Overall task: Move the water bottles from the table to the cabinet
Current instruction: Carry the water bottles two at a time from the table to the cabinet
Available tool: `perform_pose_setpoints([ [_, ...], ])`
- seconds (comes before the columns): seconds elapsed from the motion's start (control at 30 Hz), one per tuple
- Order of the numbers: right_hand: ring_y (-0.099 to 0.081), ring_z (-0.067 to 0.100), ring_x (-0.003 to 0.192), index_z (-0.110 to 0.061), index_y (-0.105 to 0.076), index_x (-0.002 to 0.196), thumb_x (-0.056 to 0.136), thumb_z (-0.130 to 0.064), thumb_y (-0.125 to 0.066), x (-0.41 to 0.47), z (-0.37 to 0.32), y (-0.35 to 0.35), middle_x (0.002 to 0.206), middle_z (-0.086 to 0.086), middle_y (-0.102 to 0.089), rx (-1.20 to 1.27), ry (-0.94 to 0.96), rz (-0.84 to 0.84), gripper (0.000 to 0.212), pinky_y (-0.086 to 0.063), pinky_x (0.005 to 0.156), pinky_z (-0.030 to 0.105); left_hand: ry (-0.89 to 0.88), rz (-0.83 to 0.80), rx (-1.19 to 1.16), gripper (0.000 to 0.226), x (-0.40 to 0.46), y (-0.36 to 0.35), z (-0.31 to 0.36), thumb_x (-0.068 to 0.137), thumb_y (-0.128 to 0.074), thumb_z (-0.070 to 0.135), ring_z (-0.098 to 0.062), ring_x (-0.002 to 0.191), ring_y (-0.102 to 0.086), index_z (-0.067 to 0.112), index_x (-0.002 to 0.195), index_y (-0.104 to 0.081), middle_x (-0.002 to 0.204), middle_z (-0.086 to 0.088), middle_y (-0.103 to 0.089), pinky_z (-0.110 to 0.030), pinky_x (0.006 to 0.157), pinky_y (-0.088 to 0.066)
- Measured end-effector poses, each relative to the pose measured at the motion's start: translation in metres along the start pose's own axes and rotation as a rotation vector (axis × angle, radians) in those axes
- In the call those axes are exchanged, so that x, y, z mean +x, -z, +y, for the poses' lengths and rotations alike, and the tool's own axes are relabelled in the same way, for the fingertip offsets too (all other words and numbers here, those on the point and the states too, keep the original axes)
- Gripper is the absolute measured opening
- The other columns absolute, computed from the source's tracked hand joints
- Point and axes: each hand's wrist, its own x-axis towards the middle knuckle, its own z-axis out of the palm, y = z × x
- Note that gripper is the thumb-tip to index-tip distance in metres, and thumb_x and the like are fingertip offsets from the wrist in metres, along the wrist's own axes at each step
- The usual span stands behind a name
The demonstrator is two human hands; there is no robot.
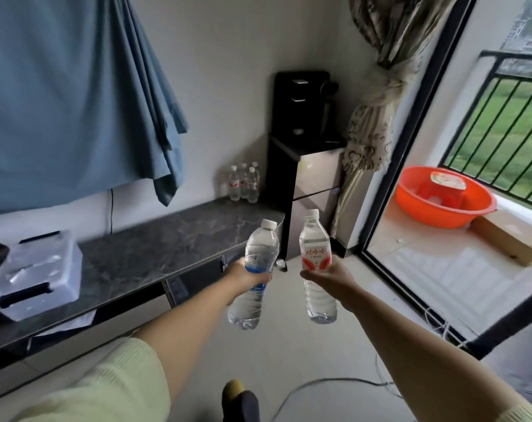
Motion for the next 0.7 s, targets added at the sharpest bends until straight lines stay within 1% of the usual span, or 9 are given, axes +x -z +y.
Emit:
perform_pose_setpoints([
  [0.13,-0.062,0.009,0.063,-0.017,-0.063,0.083,0.08,-0.005,-0.075,0.063,-0.007,-0.005,0.074,0.001,-0.066,-0.022,-0.011,-0.014,0.017,-0.046,0.051,0.011,-0.015,-0.018,-0.013,0.027,0.063,0.013,0.015,0.067,-0.081,0.027,-0.023,0.094,-0.067,0.027,0.086,-0.062,0.098,-0.004,-0.071,-0.038,0.091,-0.054],
  [0.2,-0.063,0.012,0.064,-0.015,-0.064,0.084,0.078,-0.007,-0.076,0.103,-0.01,-0.012,0.074,0.002,-0.067,-0.029,-0.013,0.005,0.016,-0.05,0.057,0.017,-0.011,-0.031,-0.031,0.027,0.102,0.024,0.019,0.071,-0.081,0.023,-0.022,0.094,-0.066,0.026,0.088,-0.06,0.097,-0.003,-0.07,-0.033,0.088,-0.053],
  [0.27,-0.064,0.014,0.065,-0.013,-0.065,0.085,0.077,-0.008,-0.078,0.144,-0.016,-0.019,0.074,0.002,-0.068,-0.032,-0.044,0.03,0.016,-0.051,0.062,0.025,0.002,-0.05,-0.049,0.03,0.144,0.037,0.024,0.072,-0.08,0.024,-0.022,0.095,-0.066,0.024,0.093,-0.06,0.099,-0.003,-0.07,-0.034,0.089,-0.053],
  [0.33,-0.065,0.013,0.065,-0.011,-0.065,0.089,0.077,-0.009,-0.078,0.178,-0.024,-0.024,0.075,0.003,-0.068,-0.025,-0.067,0.042,0.019,-0.049,0.06,0.023,0.013,-0.067,-0.042,0.031,0.177,0.051,0.03,0.073,-0.08,0.024,-0.023,0.098,-0.065,0.024,0.095,-0.059,0.102,-0.004,-0.069,-0.037,0.093,-0.052],
  [0.4,-0.068,0.014,0.068,-0.009,-0.063,0.098,0.075,-0.014,-0.081,0.219,-0.032,-0.032,0.082,0.006,-0.07,0.0,-0.097,0.071,0.03,-0.05,0.057,0.021,0.018,-0.089,-0.042,0.033,0.215,0.071,0.038,0.075,-0.079,0.021,-0.024,0.1,-0.064,0.022,0.1,-0.058,0.105,-0.006,-0.068,-0.037,0.094,-0.051],
  [0.5,-0.072,0.022,0.08,-0.006,-0.058,0.11,0.067,-0.028,-0.084,0.275,-0.034,-0.048,0.093,0.012,-0.071,0.042,-0.132,0.082,0.055,-0.055,0.062,0.027,0.047,-0.089,-0.062,0.042,0.267,0.099,0.043,0.076,-0.078,0.018,-0.023,0.101,-0.063,0.015,0.112,-0.057,0.107,-0.007,-0.066,-0.036,0.093,-0.05],
  [0.53,-0.072,0.024,0.083,-0.007,-0.059,0.109,0.067,-0.028,-0.084,0.289,-0.034,-0.052,0.094,0.013,-0.071,0.034,-0.145,0.083,0.054,-0.056,0.063,0.028,0.058,-0.081,-0.074,0.043,0.28,0.106,0.044,0.077,-0.077,0.016,-0.023,0.099,-0.062,0.012,0.115,-0.057,0.106,-0.007,-0.066,-0.034,0.09,-0.049],
  [0.63,-0.072,0.025,0.081,-0.009,-0.064,0.099,0.073,-0.018,-0.082,0.325,-0.039,-0.06,0.087,0.011,-0.073,0.007,-0.161,0.087,0.033,-0.057,0.066,0.031,0.078,-0.073,-0.094,0.04,0.319,0.118,0.044,0.077,-0.076,0.014,-0.021,0.093,-0.062,0.008,0.113,-0.059,0.101,-0.007,-0.067,-0.03,0.081,-0.047],
  [0.7,-0.072,0.024,0.08,-0.01,-0.064,0.098,0.073,-0.017,-0.083,0.353,-0.04,-0.062,0.086,0.009,-0.072,-0.008,-0.179,0.068,0.033,-0.057,0.069,0.034,0.083,-0.076,-0.093,0.037,0.344,0.123,0.047,0.075,-0.078,0.017,-0.021,0.094,-0.064,0.011,0.108,-0.062,0.099,-0.005,-0.069,-0.032,0.083,-0.05],
])
